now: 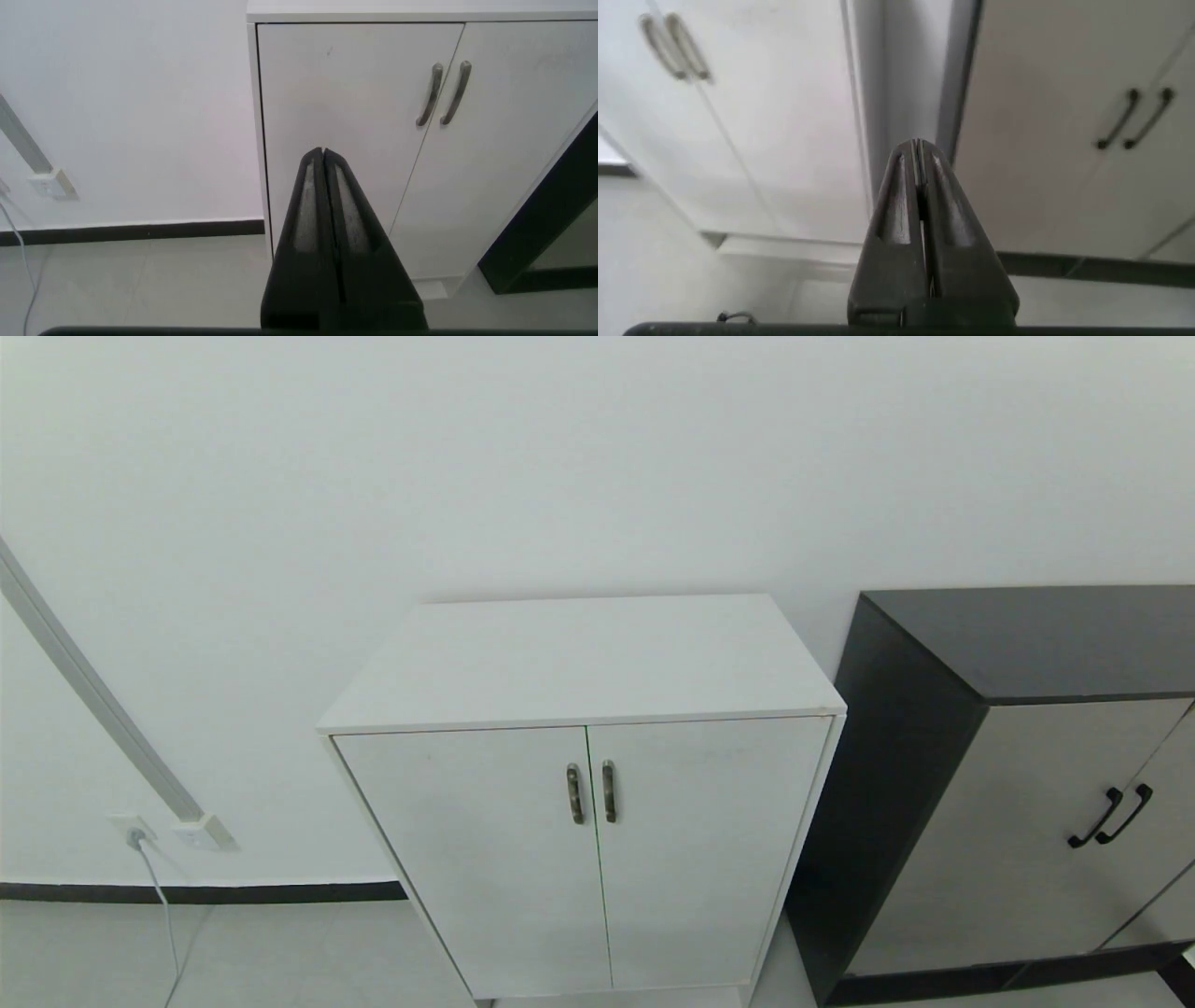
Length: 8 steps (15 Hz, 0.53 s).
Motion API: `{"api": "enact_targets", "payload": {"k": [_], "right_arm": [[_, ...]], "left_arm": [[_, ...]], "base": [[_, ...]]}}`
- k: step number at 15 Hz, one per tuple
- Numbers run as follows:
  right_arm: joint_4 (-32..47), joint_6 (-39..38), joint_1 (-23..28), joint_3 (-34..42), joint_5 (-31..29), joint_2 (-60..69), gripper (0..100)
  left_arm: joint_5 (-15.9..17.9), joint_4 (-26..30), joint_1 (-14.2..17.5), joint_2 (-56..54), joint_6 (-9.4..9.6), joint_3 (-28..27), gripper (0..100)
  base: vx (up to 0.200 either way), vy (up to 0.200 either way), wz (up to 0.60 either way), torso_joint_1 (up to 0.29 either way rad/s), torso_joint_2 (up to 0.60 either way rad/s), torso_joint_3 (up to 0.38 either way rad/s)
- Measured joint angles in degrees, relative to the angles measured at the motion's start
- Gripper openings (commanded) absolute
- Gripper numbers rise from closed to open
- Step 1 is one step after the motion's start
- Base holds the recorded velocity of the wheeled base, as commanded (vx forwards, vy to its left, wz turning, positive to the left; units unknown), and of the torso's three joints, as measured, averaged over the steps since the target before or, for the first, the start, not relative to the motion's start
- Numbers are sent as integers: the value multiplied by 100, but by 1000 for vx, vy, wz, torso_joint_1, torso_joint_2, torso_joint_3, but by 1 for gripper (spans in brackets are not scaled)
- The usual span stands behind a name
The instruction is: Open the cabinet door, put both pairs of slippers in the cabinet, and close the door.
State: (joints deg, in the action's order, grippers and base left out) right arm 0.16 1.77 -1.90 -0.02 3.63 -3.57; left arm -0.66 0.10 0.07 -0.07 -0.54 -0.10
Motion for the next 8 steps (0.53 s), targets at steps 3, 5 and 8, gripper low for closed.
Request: {"api": "enact_targets", "payload": {"k": [3, 5, 8], "right_arm": [[-5, -126, 155, 0, -219, 241, 0], [-23, -423, 179, 0, -332, 300, 0], [-48, -623, 183, 2, -562, 336, 0]], "left_arm": [[0, 0, 0, 0, -1, 0, 0], [-2, 0, -2, 0, 2, 0, 0], [4, 0, 2, 0, 24, 2, 0]], "base": [[0, 0, 0, 0, 0, 0], [0, 0, 0, 0, 0, 0], [0, 0, 0, 0, 0, 0]]}}
